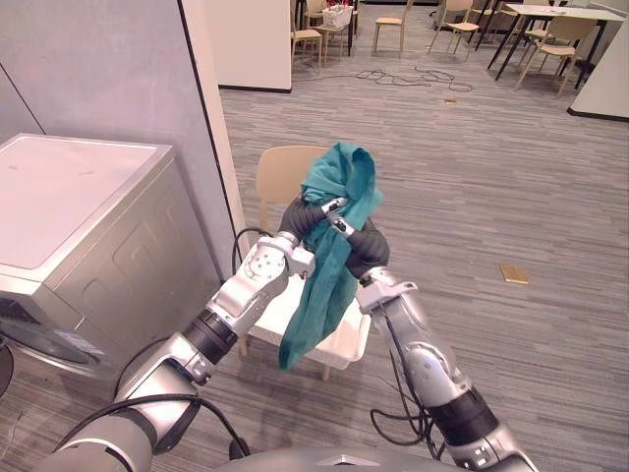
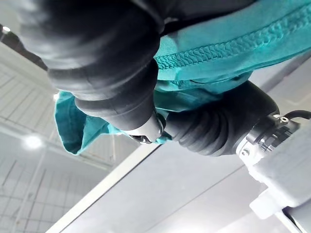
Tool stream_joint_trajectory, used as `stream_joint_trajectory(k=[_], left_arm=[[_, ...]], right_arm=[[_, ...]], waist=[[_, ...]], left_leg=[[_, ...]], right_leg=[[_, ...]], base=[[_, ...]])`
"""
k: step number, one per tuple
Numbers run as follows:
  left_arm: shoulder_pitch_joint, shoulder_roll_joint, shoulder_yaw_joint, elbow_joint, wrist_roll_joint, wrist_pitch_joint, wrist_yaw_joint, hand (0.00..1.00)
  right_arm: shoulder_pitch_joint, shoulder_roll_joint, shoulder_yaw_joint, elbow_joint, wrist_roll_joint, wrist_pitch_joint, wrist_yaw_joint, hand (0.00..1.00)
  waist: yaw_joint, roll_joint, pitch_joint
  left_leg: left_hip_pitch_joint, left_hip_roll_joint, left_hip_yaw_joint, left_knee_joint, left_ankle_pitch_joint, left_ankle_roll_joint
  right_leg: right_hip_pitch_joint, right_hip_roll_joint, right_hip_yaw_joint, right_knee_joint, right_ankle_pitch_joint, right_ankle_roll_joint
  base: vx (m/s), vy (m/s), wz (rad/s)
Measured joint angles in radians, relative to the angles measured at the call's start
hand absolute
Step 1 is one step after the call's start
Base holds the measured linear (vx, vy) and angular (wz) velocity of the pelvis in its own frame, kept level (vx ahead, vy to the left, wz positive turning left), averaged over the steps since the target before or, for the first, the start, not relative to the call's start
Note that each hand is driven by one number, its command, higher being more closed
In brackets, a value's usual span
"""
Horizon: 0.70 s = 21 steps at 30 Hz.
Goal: Pick up the laundry basket with both hands and put the clothes into the washing machine.
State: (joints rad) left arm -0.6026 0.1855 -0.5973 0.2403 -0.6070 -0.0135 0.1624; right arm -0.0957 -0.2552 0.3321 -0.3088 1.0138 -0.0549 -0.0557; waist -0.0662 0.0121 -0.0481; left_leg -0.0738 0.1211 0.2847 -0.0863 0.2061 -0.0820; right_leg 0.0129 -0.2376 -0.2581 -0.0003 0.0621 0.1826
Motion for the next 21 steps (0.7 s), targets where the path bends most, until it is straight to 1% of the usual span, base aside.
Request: stream_joint_trajectory(k=[1,3,4,6,7,9,10,11,12,13,14,15,16,17,18,21], left_arm=[[0.001,0.002,0.003,-0.025,0.001,0.008,-0.013,1.00],[0.010,-0.001,0.019,-0.058,0.001,0.013,-0.025,1.00],[0.025,-0.002,0.036,-0.088,0.002,0.015,-0.039,1.00],[0.056,-0.005,0.063,-0.131,0.005,0.017,-0.047,1.00],[0.084,-0.010,0.090,-0.156,0.011,0.018,-0.055,1.00],[0.123,-0.010,0.143,-0.191,0.024,0.019,-0.064,1.00],[0.151,-0.010,0.219,-0.232,0.024,0.018,-0.064,1.00],[0.180,-0.006,0.336,-0.276,0.023,0.007,-0.059,1.00],[0.191,0.002,0.395,-0.292,0.023,-0.005,-0.053,1.00],[0.213,0.035,0.520,-0.325,0.023,-0.034,-0.032,1.00],[0.241,0.078,0.628,-0.356,0.022,-0.062,-0.013,1.00],[0.255,0.096,0.680,-0.368,0.022,-0.077,-0.006,1.00],[0.287,0.121,0.769,-0.395,0.022,-0.101,0.008,1.00],[0.300,0.127,0.804,-0.404,0.022,-0.112,0.011,1.00],[0.336,0.132,0.874,-0.426,0.023,-0.130,0.018,1.00],[0.411,0.131,0.936,-0.426,0.023,-0.142,0.032,1.00]], right_arm=[[0.033,0.012,-0.033,-0.025,-0.001,0.005,0.030,0.00],[0.066,0.050,-0.068,-0.049,-0.013,0.009,0.057,0.00],[0.084,0.067,-0.079,-0.064,-0.038,0.012,0.071,0.00],[0.105,0.086,-0.084,-0.081,-0.057,0.014,0.092,0.00],[0.116,0.103,-0.084,-0.086,-0.077,0.017,0.105,0.00],[0.131,0.131,-0.088,-0.087,-0.082,0.030,0.116,0.00],[0.148,0.162,-0.137,-0.079,-0.090,0.032,0.111,0.00],[0.175,0.197,-0.256,-0.054,-0.100,0.021,0.089,0.00],[0.187,0.204,-0.317,-0.040,-0.102,0.010,0.077,0.00],[0.213,0.205,-0.435,-0.004,-0.109,-0.012,0.045,0.00],[0.242,0.201,-0.523,0.015,-0.110,-0.034,0.022,0.00],[0.260,0.192,-0.552,0.015,-0.110,-0.042,0.019,0.00],[0.293,0.181,-0.586,0.014,-0.110,-0.055,0.019,0.00],[0.303,0.172,-0.596,0.014,-0.111,-0.057,0.018,0.00],[0.320,0.170,-0.612,0.013,-0.116,-0.057,0.018,0.00],[0.327,0.173,-0.625,0.014,-0.118,-0.049,0.019,0.00]], waist=[[-0.002,0.003,0.004],[-0.013,0.008,0.009],[-0.020,0.012,0.012],[-0.024,0.016,0.014],[-0.025,0.019,0.016],[-0.024,0.023,0.022],[-0.022,0.026,0.031],[-0.019,0.027,0.039],[-0.018,0.027,0.041],[-0.017,0.026,0.043],[-0.019,0.028,0.044],[-0.019,0.029,0.044],[-0.020,0.029,0.044],[-0.020,0.029,0.044],[-0.017,0.029,0.044],[-0.014,0.029,0.044]], left_leg=[[0.002,0.000,0.000,0.000,0.000,0.000],[0.007,0.002,0.001,0.000,0.000,0.000],[0.007,0.003,0.002,0.000,-0.005,-0.006],[0.009,0.004,0.006,0.000,-0.006,-0.006],[0.011,0.005,0.010,0.000,-0.007,-0.007],[0.014,0.005,0.013,0.000,-0.009,-0.006],[0.015,0.005,0.013,0.000,-0.011,-0.003],[0.014,0.005,0.012,0.000,-0.012,-0.002],[0.014,0.005,0.012,0.000,-0.012,-0.002],[0.014,0.005,0.012,-0.001,-0.012,-0.001],[0.014,0.005,0.013,-0.001,-0.013,-0.003],[0.014,0.005,0.013,-0.001,-0.014,-0.004],[0.015,0.005,0.014,0.000,-0.014,-0.008],[0.015,0.005,0.014,0.000,-0.015,-0.009],[0.015,0.005,0.015,0.000,-0.016,-0.010],[0.015,0.005,0.015,0.000,-0.017,-0.011]], right_leg=[[-0.001,0.000,0.001,0.008,-0.005,-0.001],[-0.008,0.000,0.002,0.023,-0.018,0.002],[-0.013,0.000,0.003,0.031,-0.024,0.004],[-0.015,0.000,0.006,0.037,-0.025,0.004],[-0.016,0.000,0.010,0.040,-0.026,0.004],[-0.015,0.000,0.014,0.042,-0.026,0.004],[-0.015,0.000,0.015,0.044,-0.026,0.004],[-0.015,0.000,0.015,0.044,-0.026,0.004],[-0.015,0.000,0.015,0.043,-0.026,0.004],[-0.015,0.000,0.013,0.039,-0.026,0.004],[-0.015,0.000,0.013,0.035,-0.026,0.004],[-0.015,0.000,0.013,0.032,-0.026,0.004],[-0.015,0.000,0.013,0.027,-0.026,0.004],[-0.014,0.000,0.013,0.026,-0.026,0.003],[-0.014,0.000,0.014,0.024,-0.024,-0.001],[-0.014,0.000,0.013,0.023,-0.025,-0.004]], base=[[0.00,0.000,0.00],[-0.02,-0.002,-0.01],[-0.03,-0.005,-0.04],[-0.02,-0.007,-0.06],[-0.02,-0.007,-0.08],[-0.01,-0.002,-0.03],[0.00,0.000,0.00],[-0.03,0.001,0.02],[0.00,0.000,0.00],[0.00,0.000,0.00],[0.00,0.000,0.00],[0.00,0.000,0.00],[0.00,0.000,0.00],[0.03,-0.014,-0.03],[0.00,0.000,0.00],[0.00,0.000,0.00]])
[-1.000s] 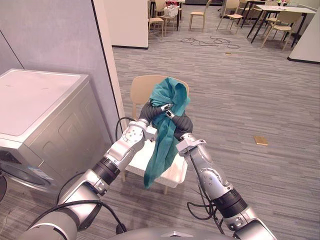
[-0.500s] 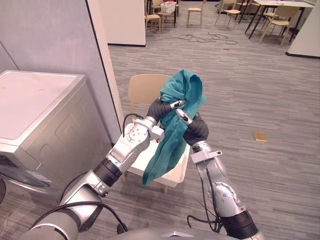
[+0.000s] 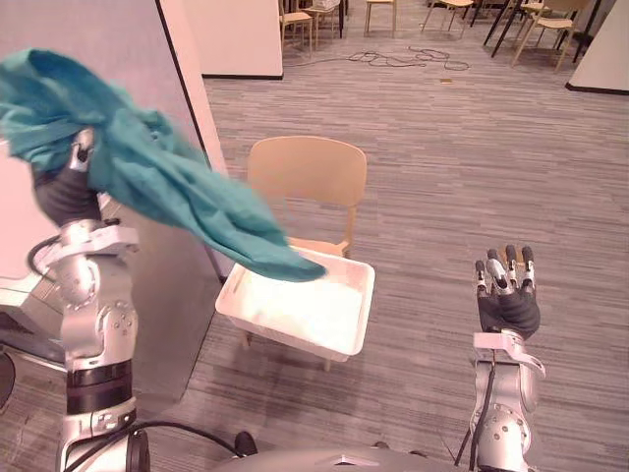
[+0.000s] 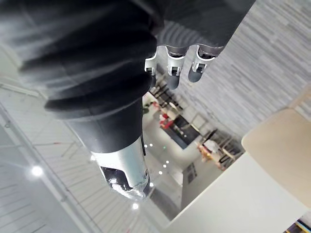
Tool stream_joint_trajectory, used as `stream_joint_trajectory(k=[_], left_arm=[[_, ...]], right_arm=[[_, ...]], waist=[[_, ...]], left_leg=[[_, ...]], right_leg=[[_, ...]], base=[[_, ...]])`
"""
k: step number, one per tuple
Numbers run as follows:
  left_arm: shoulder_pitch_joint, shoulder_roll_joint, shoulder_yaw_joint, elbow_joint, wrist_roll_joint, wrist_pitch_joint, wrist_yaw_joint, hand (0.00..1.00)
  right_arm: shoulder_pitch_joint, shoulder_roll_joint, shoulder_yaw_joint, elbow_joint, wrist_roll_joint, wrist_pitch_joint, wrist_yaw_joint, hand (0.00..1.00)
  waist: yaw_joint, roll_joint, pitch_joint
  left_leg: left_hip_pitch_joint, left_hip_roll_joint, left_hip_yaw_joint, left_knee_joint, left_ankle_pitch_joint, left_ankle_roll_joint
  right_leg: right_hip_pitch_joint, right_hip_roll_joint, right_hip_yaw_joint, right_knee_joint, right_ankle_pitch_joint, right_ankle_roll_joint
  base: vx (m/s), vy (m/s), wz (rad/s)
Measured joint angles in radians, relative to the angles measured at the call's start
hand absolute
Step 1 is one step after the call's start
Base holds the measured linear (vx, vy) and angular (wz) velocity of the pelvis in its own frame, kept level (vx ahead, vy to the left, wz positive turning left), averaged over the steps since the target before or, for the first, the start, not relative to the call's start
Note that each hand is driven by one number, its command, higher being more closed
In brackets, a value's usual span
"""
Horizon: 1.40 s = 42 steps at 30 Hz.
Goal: Pick up the laundry basket with both hands and put the clothes into the washing machine.
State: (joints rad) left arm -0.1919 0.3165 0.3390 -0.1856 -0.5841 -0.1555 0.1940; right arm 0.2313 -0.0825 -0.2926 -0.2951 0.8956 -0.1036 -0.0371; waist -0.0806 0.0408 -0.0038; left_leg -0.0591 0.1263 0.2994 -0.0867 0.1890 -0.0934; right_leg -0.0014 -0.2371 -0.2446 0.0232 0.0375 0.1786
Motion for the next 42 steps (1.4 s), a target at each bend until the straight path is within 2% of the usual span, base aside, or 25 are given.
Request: stream_joint_trajectory(k=[2,6,10,12,17,19,21,24,25,26,28,31,33,34,38,40,41,42], left_arm=[[0.063,-0.001,0.039,0.002,0.001,0.001,0.005,1.00],[0.173,-0.020,0.200,0.058,0.000,0.004,0.025,1.00],[0.285,-0.087,0.293,0.124,-0.004,0.004,0.027,1.00],[0.329,-0.119,0.301,0.144,-0.008,0.004,0.027,1.00],[0.449,-0.257,0.292,0.230,-0.021,0.020,0.023,1.00],[0.492,-0.326,0.276,0.342,-0.021,0.042,0.021,1.00],[0.515,-0.357,0.242,0.442,-0.021,0.061,0.020,1.00],[0.507,-0.370,0.213,0.701,-0.019,0.094,-0.014,1.00],[0.490,-0.374,0.238,0.847,-0.019,0.112,-0.032,1.00],[0.467,-0.379,0.288,1.022,-0.018,0.136,-0.048,1.00],[0.458,-0.387,0.344,1.170,-0.005,0.164,-0.058,1.00],[0.462,-0.397,0.406,1.260,0.016,0.179,-0.073,1.00],[0.460,-0.396,0.429,1.270,0.021,0.181,-0.076,1.00],[0.454,-0.391,0.437,1.268,0.021,0.181,-0.078,1.00],[0.446,-0.383,0.423,1.264,0.029,0.181,-0.079,1.00],[0.431,-0.388,0.417,1.256,0.039,0.181,-0.092,1.00],[0.427,-0.391,0.413,1.252,0.039,0.181,-0.094,1.00],[0.420,-0.397,0.414,1.241,0.039,0.181,-0.093,1.00]], right_arm=[[0.005,0.017,-0.029,0.009,-0.001,0.001,0.001,0.00],[0.058,0.054,-0.133,0.129,-0.002,0.004,-0.010,0.00],[0.107,0.086,-0.225,0.303,-0.039,0.034,-0.022,0.00],[0.112,0.093,-0.253,0.365,-0.059,0.044,-0.036,0.00],[0.119,0.120,-0.313,0.592,-0.123,0.071,-0.041,0.00],[0.120,0.133,-0.318,0.682,-0.128,0.091,-0.049,0.00],[0.121,0.148,-0.314,0.725,-0.137,0.104,-0.061,0.00],[0.111,0.148,-0.310,0.846,-0.158,0.112,-0.061,0.00],[0.094,0.147,-0.320,0.915,-0.173,0.113,-0.062,0.00],[0.060,0.146,-0.358,1.026,-0.213,0.120,-0.072,0.00],[0.023,0.142,-0.397,1.142,-0.290,0.134,-0.077,0.00],[-0.024,0.142,-0.396,1.239,-0.427,0.155,-0.072,0.00],[-0.053,0.116,-0.390,1.262,-0.546,0.159,-0.069,0.00],[-0.067,0.102,-0.375,1.269,-0.595,0.163,-0.071,0.00],[-0.087,0.080,-0.320,1.296,-0.608,0.168,-0.075,0.00],[-0.087,0.074,-0.287,1.290,-0.627,0.164,-0.076,0.00],[-0.087,0.066,-0.274,1.288,-0.627,0.162,-0.078,0.00],[-0.095,0.062,-0.267,1.270,-0.624,0.158,-0.080,0.00]], waist=[[0.000,0.000,0.000],[0.008,0.000,0.000],[0.023,0.001,0.000],[0.026,0.001,0.000],[0.044,0.003,0.000],[0.051,0.008,0.005],[0.059,0.005,0.012],[0.077,-0.005,0.021],[0.079,-0.001,0.027],[0.074,-0.008,0.031],[0.079,-0.013,0.040],[0.089,-0.021,0.083],[0.088,-0.016,0.121],[0.088,-0.028,0.137],[0.092,-0.025,0.158],[0.093,-0.023,0.157],[0.096,-0.020,0.159],[0.102,-0.008,0.166]], left_leg=[[-0.004,0.000,-0.002,0.000,-0.001,-0.001],[-0.012,0.000,-0.008,0.000,-0.004,-0.002],[-0.018,0.000,-0.016,0.000,-0.007,-0.004],[-0.022,0.000,-0.019,0.000,-0.007,-0.004],[-0.034,0.000,-0.020,0.000,-0.008,-0.004],[-0.035,0.000,-0.020,0.000,-0.007,-0.004],[-0.032,0.001,-0.019,0.000,-0.010,0.000],[-0.026,0.004,-0.012,0.001,-0.014,0.003],[-0.025,0.005,-0.013,0.001,-0.016,0.004],[-0.025,0.005,-0.020,0.001,-0.018,0.004],[-0.026,0.005,-0.025,0.001,-0.020,0.004],[-0.016,0.005,-0.030,0.002,-0.020,0.004],[-0.012,0.003,-0.045,0.007,-0.020,0.004],[-0.012,0.001,-0.063,0.008,-0.020,0.004],[-0.018,-0.007,-0.156,0.008,0.002,0.004],[-0.046,-0.019,-0.227,0.008,0.023,0.004],[-0.062,-0.025,-0.253,0.008,0.038,0.016],[-0.093,-0.032,-0.277,0.008,0.068,0.051]], right_leg=[[-0.001,0.000,-0.001,-0.001,-0.002,0.000],[-0.001,0.001,-0.011,-0.002,-0.004,-0.001],[-0.002,0.001,-0.015,-0.003,-0.012,-0.004],[-0.004,0.001,-0.018,-0.003,-0.013,-0.003],[-0.014,0.001,-0.019,-0.003,-0.013,-0.003],[-0.015,0.001,-0.019,0.004,-0.014,-0.002],[-0.014,0.001,-0.019,0.020,-0.021,-0.002],[-0.024,-0.006,-0.019,0.076,-0.058,0.003],[-0.036,-0.007,-0.018,0.104,-0.085,0.002],[-0.040,-0.007,-0.018,0.126,-0.103,-0.001],[-0.055,-0.007,-0.015,0.144,-0.117,-0.005],[-0.053,-0.008,-0.013,0.164,-0.128,-0.007],[-0.053,-0.008,-0.013,0.192,-0.150,-0.012],[-0.052,-0.008,-0.016,0.218,-0.167,-0.016],[-0.042,-0.018,-0.073,0.295,-0.226,-0.025],[-0.037,-0.037,-0.146,0.356,-0.278,-0.026],[-0.042,-0.045,-0.177,0.392,-0.304,-0.032],[-0.058,-0.050,-0.209,0.432,-0.331,-0.050]], base=[[0.00,-0.002,0.02],[0.01,-0.003,0.04],[0.00,-0.001,0.04],[0.00,0.000,0.06],[0.00,0.000,0.00],[0.00,0.000,0.00],[0.00,0.002,0.02],[-0.04,-0.005,0.05],[-0.06,-0.023,0.14],[-0.03,-0.023,0.16],[-0.02,-0.017,0.11],[0.03,-0.015,0.06],[0.00,-0.020,0.21],[0.01,-0.050,0.37],[0.04,-0.073,0.54],[0.05,-0.120,1.00],[0.01,-0.124,1.08],[-0.03,-0.126,1.21]])
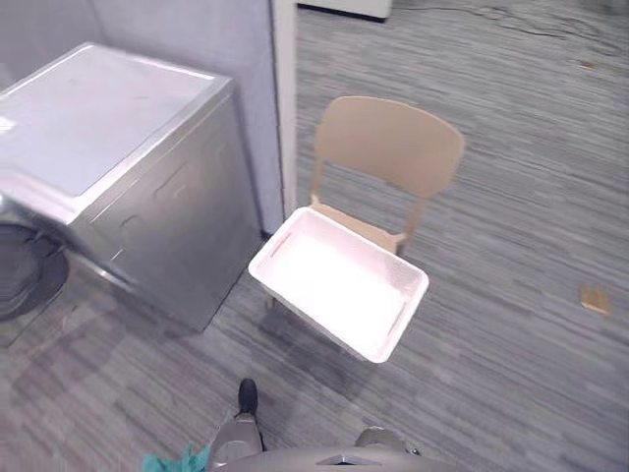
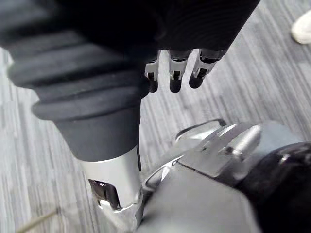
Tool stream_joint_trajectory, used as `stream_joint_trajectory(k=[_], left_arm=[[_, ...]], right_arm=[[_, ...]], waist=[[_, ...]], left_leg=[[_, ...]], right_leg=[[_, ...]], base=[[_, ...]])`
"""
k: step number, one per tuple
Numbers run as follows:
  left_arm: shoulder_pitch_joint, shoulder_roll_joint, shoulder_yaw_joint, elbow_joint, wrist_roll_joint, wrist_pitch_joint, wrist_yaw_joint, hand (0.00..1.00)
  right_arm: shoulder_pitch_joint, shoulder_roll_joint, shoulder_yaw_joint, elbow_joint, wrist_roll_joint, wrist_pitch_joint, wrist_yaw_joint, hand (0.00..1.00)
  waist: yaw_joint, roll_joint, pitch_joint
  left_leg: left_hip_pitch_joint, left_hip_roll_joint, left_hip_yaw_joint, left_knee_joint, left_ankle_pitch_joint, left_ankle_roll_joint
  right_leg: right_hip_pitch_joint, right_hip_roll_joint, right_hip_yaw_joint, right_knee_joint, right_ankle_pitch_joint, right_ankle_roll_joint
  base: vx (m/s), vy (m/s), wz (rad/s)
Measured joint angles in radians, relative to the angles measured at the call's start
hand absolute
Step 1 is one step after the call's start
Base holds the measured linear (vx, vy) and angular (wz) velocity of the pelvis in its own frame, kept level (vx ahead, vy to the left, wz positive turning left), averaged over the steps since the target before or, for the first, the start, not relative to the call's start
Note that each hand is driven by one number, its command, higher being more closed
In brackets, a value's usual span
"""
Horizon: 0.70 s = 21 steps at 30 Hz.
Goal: Pick up the laundry basket with both hands and put the clothes into the washing machine.
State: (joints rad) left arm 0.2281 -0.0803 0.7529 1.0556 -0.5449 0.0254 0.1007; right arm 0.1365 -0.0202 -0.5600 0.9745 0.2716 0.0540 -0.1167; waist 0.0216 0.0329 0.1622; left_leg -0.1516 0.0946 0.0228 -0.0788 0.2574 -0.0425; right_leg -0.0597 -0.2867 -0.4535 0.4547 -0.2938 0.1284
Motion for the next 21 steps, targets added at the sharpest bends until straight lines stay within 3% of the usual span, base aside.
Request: stream_joint_trajectory(k=[1,2,3,4,6,8,10,11,13,14,15,16,17,18,19,21], left_arm=[[-0.015,-0.002,-0.002,-0.004,0.000,0.000,0.000,1.00],[-0.026,0.000,0.004,-0.001,0.001,0.001,0.000,1.00],[-0.055,0.008,0.028,0.010,0.004,0.003,0.006,1.00],[-0.070,0.015,0.037,0.022,0.012,0.005,0.009,1.00],[-0.063,0.012,0.031,0.037,0.030,0.010,0.014,1.00],[-0.066,0.013,0.024,0.056,0.042,0.012,0.025,1.00],[-0.095,0.013,-0.015,0.056,0.052,0.012,0.025,1.00],[-0.103,0.045,-0.062,0.053,0.061,0.010,0.022,1.00],[-0.089,0.083,-0.103,0.054,0.077,0.011,0.023,1.00],[-0.085,0.098,-0.134,0.053,0.079,0.011,0.022,1.00],[-0.084,0.099,-0.152,0.052,0.079,0.010,0.021,1.00],[-0.088,0.118,-0.182,0.052,0.080,0.006,0.020,1.00],[-0.093,0.130,-0.193,0.052,0.080,0.003,0.018,1.00],[-0.106,0.144,-0.208,0.049,0.083,-0.004,0.014,1.00],[-0.119,0.132,-0.209,0.048,0.093,-0.010,0.002,1.00],[-0.118,0.115,-0.209,0.057,0.102,-0.009,-0.003,1.00]], right_arm=[[-0.019,-0.001,0.000,-0.028,0.000,-0.007,-0.001,0.00],[-0.034,0.005,-0.003,-0.034,0.004,-0.013,-0.001,0.00],[-0.050,0.018,-0.005,-0.041,0.011,-0.024,-0.001,0.00],[-0.062,0.029,-0.013,-0.045,0.019,-0.038,-0.003,0.00],[-0.055,0.027,-0.012,-0.042,0.044,-0.040,-0.006,0.00],[-0.056,0.021,-0.015,-0.013,0.050,-0.042,-0.015,0.00],[-0.063,0.014,-0.053,0.013,0.056,-0.036,-0.026,0.00],[-0.071,0.024,-0.085,0.047,0.056,-0.028,-0.026,0.00],[-0.067,0.042,-0.116,0.074,0.068,-0.026,-0.027,0.00],[-0.064,0.042,-0.130,0.079,0.076,-0.021,-0.028,0.00],[-0.064,0.040,-0.131,0.082,0.077,-0.020,-0.027,0.00],[-0.068,0.041,-0.123,0.082,0.077,-0.014,-0.026,0.00],[-0.071,0.043,-0.114,0.085,0.076,-0.011,-0.025,0.00],[-0.077,0.037,-0.111,0.095,0.075,-0.007,-0.024,0.00],[-0.082,0.030,-0.110,0.102,0.075,-0.006,-0.023,0.00],[-0.082,0.017,-0.109,0.102,0.074,-0.004,-0.023,0.00]], waist=[[0.003,0.001,0.003],[-0.001,0.001,0.011],[-0.005,-0.034,0.033],[-0.007,-0.070,0.053],[-0.020,-0.065,0.051],[-0.034,-0.036,0.036],[-0.039,-0.014,0.029],[-0.039,-0.038,0.041],[-0.027,-0.060,0.043],[-0.028,-0.057,0.043],[-0.028,-0.041,0.047],[-0.027,-0.048,0.039],[-0.025,-0.059,0.031],[-0.023,-0.065,0.027],[-0.025,-0.069,0.019],[-0.023,-0.050,0.015]], left_leg=[[-0.042,0.001,0.003,-0.004,0.032,0.061],[-0.049,0.007,0.036,0.001,-0.068,0.096],[-0.091,0.010,0.123,0.089,-0.180,0.115],[-0.162,0.026,0.207,0.418,-0.225,0.098],[-0.114,0.074,0.242,0.613,-0.300,0.058],[-0.045,0.124,0.238,0.596,-0.354,-0.004],[-0.004,0.103,0.216,0.456,-0.394,-0.067],[0.027,0.065,0.218,0.373,-0.391,-0.077],[0.056,0.035,0.202,0.341,-0.375,-0.066],[0.080,0.030,0.191,0.329,-0.367,-0.054],[0.089,0.033,0.187,0.321,-0.365,-0.051],[0.102,0.032,0.184,0.304,-0.360,-0.050],[0.100,0.022,0.183,0.295,-0.354,-0.050],[0.105,0.010,0.175,0.263,-0.345,-0.051],[0.113,0.004,0.169,0.217,-0.310,-0.048],[0.150,-0.013,0.167,0.111,-0.257,-0.044]], right_leg=[[-0.008,0.008,-0.047,0.003,-0.007,-0.014],[-0.003,0.007,-0.080,-0.008,-0.003,-0.019],[0.010,-0.038,-0.131,-0.019,0.022,-0.010],[0.050,-0.088,-0.193,-0.024,0.036,-0.013],[0.116,-0.089,-0.231,-0.049,0.043,-0.013],[0.127,-0.068,-0.259,-0.046,0.046,-0.008],[0.116,-0.065,-0.285,-0.035,0.054,0.005],[0.122,-0.090,-0.299,-0.026,0.068,0.015],[0.147,-0.101,-0.301,-0.026,0.114,0.000],[0.162,-0.108,-0.300,-0.013,0.159,-0.001],[0.161,-0.107,-0.291,-0.015,0.158,-0.004],[0.169,-0.074,-0.270,-0.103,0.144,0.017],[0.170,-0.059,-0.264,-0.163,0.175,-0.001],[0.183,-0.056,-0.271,-0.203,0.207,0.024],[0.178,-0.056,-0.275,-0.212,0.232,0.016],[0.167,-0.059,-0.274,-0.218,0.253,0.014]], base=[[-0.06,-0.111,1.08],[-0.07,-0.052,1.03],[-0.02,-0.025,1.10],[0.00,-0.038,1.05],[-0.01,-0.040,0.66],[0.01,0.074,0.51],[0.06,0.188,0.71],[0.06,0.218,0.73],[0.08,0.224,0.52],[0.07,0.182,0.37],[0.02,0.159,0.23],[-0.01,0.095,0.09],[-0.01,0.100,0.14],[-0.04,0.050,0.21],[-0.04,0.050,0.18],[-0.05,0.071,0.09]])
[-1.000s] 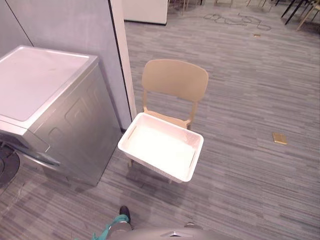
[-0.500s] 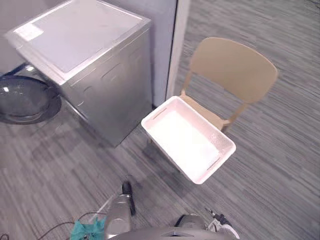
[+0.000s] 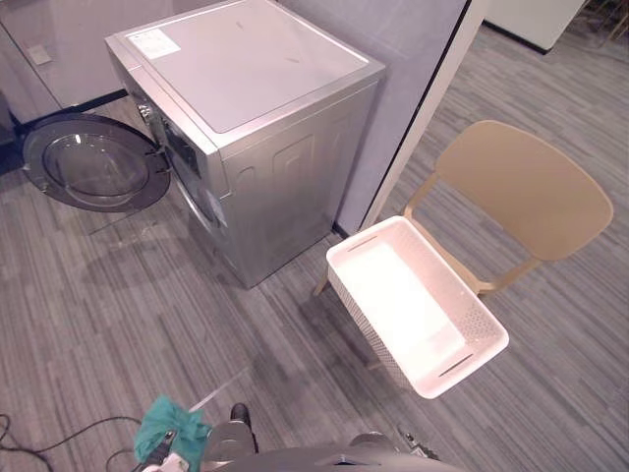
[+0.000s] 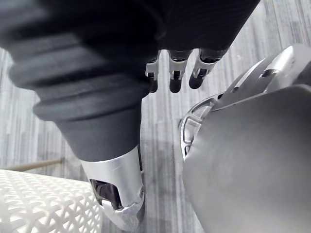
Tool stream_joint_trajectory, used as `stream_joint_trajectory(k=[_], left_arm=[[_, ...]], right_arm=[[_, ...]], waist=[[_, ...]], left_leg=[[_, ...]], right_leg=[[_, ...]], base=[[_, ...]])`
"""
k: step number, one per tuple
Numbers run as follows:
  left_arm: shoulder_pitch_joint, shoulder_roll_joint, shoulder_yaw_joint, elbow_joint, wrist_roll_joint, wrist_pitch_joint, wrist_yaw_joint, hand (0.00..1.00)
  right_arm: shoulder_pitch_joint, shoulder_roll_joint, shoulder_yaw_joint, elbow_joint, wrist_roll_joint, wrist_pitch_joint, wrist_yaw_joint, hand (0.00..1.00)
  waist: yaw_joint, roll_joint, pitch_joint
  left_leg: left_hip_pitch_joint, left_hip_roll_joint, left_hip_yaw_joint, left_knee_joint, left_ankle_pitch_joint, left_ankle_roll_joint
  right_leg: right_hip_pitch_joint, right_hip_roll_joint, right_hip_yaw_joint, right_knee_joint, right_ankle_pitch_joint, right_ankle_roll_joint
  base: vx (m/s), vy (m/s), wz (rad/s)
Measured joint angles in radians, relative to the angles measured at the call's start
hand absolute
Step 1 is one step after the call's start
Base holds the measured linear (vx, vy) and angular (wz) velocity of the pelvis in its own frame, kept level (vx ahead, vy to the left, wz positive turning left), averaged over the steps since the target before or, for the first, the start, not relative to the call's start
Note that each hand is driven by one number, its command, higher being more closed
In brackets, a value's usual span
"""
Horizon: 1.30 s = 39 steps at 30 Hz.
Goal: Pick up the laundry basket with both hands and put the clothes into the washing machine.
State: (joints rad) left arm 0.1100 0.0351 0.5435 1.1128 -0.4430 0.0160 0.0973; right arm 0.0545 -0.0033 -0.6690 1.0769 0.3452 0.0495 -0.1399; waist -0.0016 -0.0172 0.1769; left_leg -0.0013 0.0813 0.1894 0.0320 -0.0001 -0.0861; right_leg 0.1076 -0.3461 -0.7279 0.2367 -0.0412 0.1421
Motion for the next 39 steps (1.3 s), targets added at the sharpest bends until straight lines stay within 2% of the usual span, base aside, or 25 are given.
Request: stream_joint_trajectory(k=[2,4,6,7,9,10,11,13,14,16,18,20,22,23,24,25,26,27,28,30,32,33,36,37,39], left_arm=[[0.007,-0.016,0.001,0.019,0.018,0.001,0.000,1.00],[0.021,-0.031,0.003,0.018,0.036,0.003,0.000,1.00],[0.047,-0.034,-0.007,0.020,0.066,0.006,0.000,1.00],[0.068,-0.034,-0.018,0.018,0.065,0.007,0.000,1.00],[0.072,-0.021,-0.022,0.018,0.059,0.006,0.005,1.00],[0.068,-0.001,-0.018,0.014,0.053,0.005,0.005,1.00],[0.057,0.007,0.008,0.003,0.052,0.005,0.004,1.00],[0.039,-0.008,0.032,-0.001,0.052,0.012,0.002,1.00],[0.020,-0.029,0.049,-0.003,0.052,0.018,-0.003,1.00],[-0.018,-0.048,0.070,-0.007,0.051,0.020,-0.007,1.00],[-0.045,-0.063,0.078,-0.026,0.051,0.020,-0.009,1.00],[-0.059,-0.078,0.097,-0.064,0.051,0.017,-0.015,1.00],[-0.068,-0.094,0.114,-0.104,0.051,0.006,-0.018,1.00],[-0.065,-0.108,0.104,-0.108,0.046,0.005,-0.017,1.00],[-0.063,-0.114,0.099,-0.110,0.043,0.004,-0.017,1.00],[-0.058,-0.126,0.055,-0.112,0.031,0.003,-0.017,1.00],[-0.064,-0.128,0.031,-0.112,0.029,0.005,-0.018,1.00],[-0.070,-0.131,0.010,-0.116,0.020,0.006,-0.020,1.00],[-0.069,-0.131,0.010,-0.124,0.012,0.003,-0.019,1.00],[-0.067,-0.131,0.018,-0.133,0.012,-0.002,-0.018,1.00],[-0.066,-0.124,0.059,-0.147,0.011,-0.007,-0.016,1.00],[-0.066,-0.122,0.072,-0.149,0.010,-0.008,-0.016,1.00],[-0.055,-0.114,0.109,-0.148,-0.008,-0.016,-0.005,1.00],[-0.051,-0.113,0.130,-0.138,-0.016,-0.016,0.006,1.00],[-0.044,-0.109,0.148,-0.113,-0.028,-0.018,0.018,1.00]], right_arm=[[0.002,-0.011,0.000,0.000,0.000,0.006,-0.001,0.00],[0.008,-0.027,0.000,0.000,-0.002,0.018,-0.001,0.00],[0.012,-0.045,0.000,-0.001,-0.041,0.023,-0.001,0.00],[0.015,-0.050,0.000,-0.006,-0.041,0.020,-0.001,0.00],[0.011,-0.033,0.001,-0.022,-0.039,0.014,0.000,0.00],[0.012,-0.007,0.003,-0.042,-0.039,0.014,0.001,0.00],[0.018,0.021,0.003,-0.043,-0.038,0.013,0.003,0.00],[0.041,0.044,0.003,-0.071,-0.037,0.010,0.009,0.00],[0.060,0.051,0.010,-0.085,-0.034,0.009,0.010,0.00],[0.083,0.061,0.017,-0.101,-0.019,0.005,0.009,0.00],[0.103,0.069,0.023,-0.119,-0.017,-0.002,0.008,0.00],[0.113,0.073,0.019,-0.119,-0.013,-0.002,0.008,0.00],[0.136,0.084,0.023,-0.112,0.012,0.002,0.007,0.00],[0.134,0.082,0.020,-0.120,0.021,-0.001,0.006,0.00],[0.134,0.079,0.018,-0.124,0.026,-0.005,0.006,0.00],[0.135,0.056,0.017,-0.141,0.044,-0.007,0.006,0.00],[0.136,0.051,0.015,-0.148,0.044,-0.007,0.005,0.00],[0.137,0.045,0.018,-0.158,0.045,-0.005,0.005,0.00],[0.132,0.039,0.030,-0.159,0.045,-0.004,0.005,0.00],[0.119,0.039,0.046,-0.162,0.046,-0.007,0.005,0.00],[0.096,0.037,0.058,-0.162,0.050,-0.007,-0.003,0.00],[0.096,0.037,0.058,-0.162,0.051,-0.007,-0.004,0.00],[0.095,0.033,0.058,-0.156,0.050,-0.002,-0.015,0.00],[0.094,0.026,0.056,-0.155,0.048,0.000,-0.017,0.00],[0.075,0.014,-0.012,-0.113,0.045,-0.003,-0.020,0.00]], waist=[[-0.001,0.010,-0.003],[-0.013,0.015,-0.004],[-0.011,0.025,0.003],[-0.014,0.043,-0.003],[-0.025,0.056,-0.002],[-0.030,0.036,-0.002],[-0.028,0.011,0.003],[-0.029,-0.005,0.001],[-0.032,-0.005,0.001],[-0.037,-0.003,0.003],[-0.044,0.000,0.003],[-0.051,0.000,0.002],[-0.056,-0.020,-0.011],[-0.045,-0.002,-0.031],[-0.050,0.010,-0.037],[-0.073,0.057,-0.044],[-0.074,0.072,-0.041],[-0.072,0.086,-0.037],[-0.060,0.090,-0.037],[-0.048,0.086,-0.036],[-0.037,0.083,-0.035],[-0.033,0.081,-0.033],[-0.026,0.067,-0.032],[-0.025,0.065,-0.034],[-0.037,0.061,-0.035]], left_leg=[[0.023,-0.030,-0.012,-0.098,0.051,0.015],[0.025,-0.074,-0.054,-0.118,0.045,0.040],[0.060,-0.101,-0.094,-0.118,0.038,0.055],[0.076,-0.101,-0.120,-0.117,0.030,0.069],[0.088,-0.098,-0.168,-0.117,0.029,0.084],[0.088,-0.094,-0.201,-0.116,0.035,0.107],[0.089,-0.092,-0.228,-0.111,0.036,0.116],[0.089,-0.092,-0.254,-0.110,0.032,0.124],[0.089,-0.093,-0.266,-0.109,0.026,0.129],[0.073,-0.092,-0.273,-0.065,-0.010,0.133],[0.066,-0.092,-0.296,-0.031,-0.043,0.120],[0.067,-0.093,-0.324,0.000,-0.079,0.106],[0.078,-0.105,-0.327,0.025,-0.115,0.070],[0.047,-0.085,-0.289,0.147,-0.182,0.043],[0.032,-0.077,-0.281,0.187,-0.200,0.036],[-0.069,-0.038,-0.243,0.423,-0.270,-0.009],[-0.104,-0.025,-0.234,0.527,-0.282,-0.044],[-0.166,-0.002,-0.222,0.724,-0.266,-0.150],[-0.209,0.025,-0.185,0.900,-0.245,-0.164],[-0.257,0.070,-0.123,1.022,-0.238,-0.145],[-0.305,0.177,-0.032,0.974,-0.253,-0.053],[-0.305,0.202,-0.019,0.922,-0.257,-0.026],[-0.272,0.270,-0.066,0.550,-0.215,0.031],[-0.257,0.290,-0.119,0.397,-0.163,0.029],[-0.237,0.291,-0.160,0.311,-0.132,0.031]], right_leg=[[-0.006,-0.021,-0.006,0.011,0.006,-0.002],[-0.008,-0.091,-0.036,0.111,0.009,-0.007],[-0.026,-0.163,-0.011,0.269,0.081,-0.138],[-0.079,-0.177,0.081,0.361,0.149,-0.257],[-0.151,-0.125,0.255,0.475,0.081,-0.201],[-0.198,-0.048,0.345,0.541,-0.008,-0.148],[-0.248,0.046,0.414,0.587,-0.083,-0.132],[-0.315,0.160,0.456,0.591,-0.159,-0.111],[-0.355,0.227,0.474,0.550,-0.184,-0.102],[-0.396,0.304,0.513,0.421,-0.187,-0.100],[-0.391,0.345,0.584,0.245,-0.149,-0.099],[-0.381,0.342,0.654,0.178,-0.113,-0.123],[-0.316,0.295,0.676,0.101,-0.122,-0.108],[-0.308,0.288,0.618,0.102,-0.065,-0.123],[-0.307,0.295,0.609,0.103,-0.067,-0.124],[-0.268,0.318,0.551,0.090,-0.097,-0.130],[-0.241,0.325,0.530,0.088,-0.101,-0.139],[-0.186,0.338,0.506,0.083,-0.116,-0.148],[-0.143,0.346,0.500,0.080,-0.130,-0.155],[-0.105,0.350,0.512,0.069,-0.145,-0.159],[-0.084,0.347,0.543,0.048,-0.151,-0.150],[-0.079,0.341,0.553,0.047,-0.155,-0.144],[-0.079,0.288,0.602,0.073,-0.190,-0.093],[-0.100,0.251,0.635,0.115,-0.230,-0.055],[-0.118,0.192,0.674,0.176,-0.284,-0.006]], base=[[-0.05,0.075,0.24],[-0.05,0.135,0.78],[0.05,0.209,0.76],[0.08,0.212,0.48],[0.08,0.132,0.63],[0.13,0.072,0.85],[0.14,0.054,0.79],[0.11,-0.008,0.57],[0.10,-0.066,0.50],[0.08,-0.105,0.42],[0.09,-0.145,0.53],[0.18,-0.188,0.70],[0.35,-0.290,0.50],[0.33,-0.246,0.20],[0.33,-0.186,0.53],[0.36,-0.158,0.75],[0.43,-0.170,0.94],[0.39,-0.135,0.45],[0.28,-0.091,0.17],[0.21,-0.044,-0.21],[0.22,0.028,-0.37],[0.14,0.091,-0.33],[0.21,0.271,-0.36],[0.16,0.309,-0.33],[0.21,0.500,-0.30]])
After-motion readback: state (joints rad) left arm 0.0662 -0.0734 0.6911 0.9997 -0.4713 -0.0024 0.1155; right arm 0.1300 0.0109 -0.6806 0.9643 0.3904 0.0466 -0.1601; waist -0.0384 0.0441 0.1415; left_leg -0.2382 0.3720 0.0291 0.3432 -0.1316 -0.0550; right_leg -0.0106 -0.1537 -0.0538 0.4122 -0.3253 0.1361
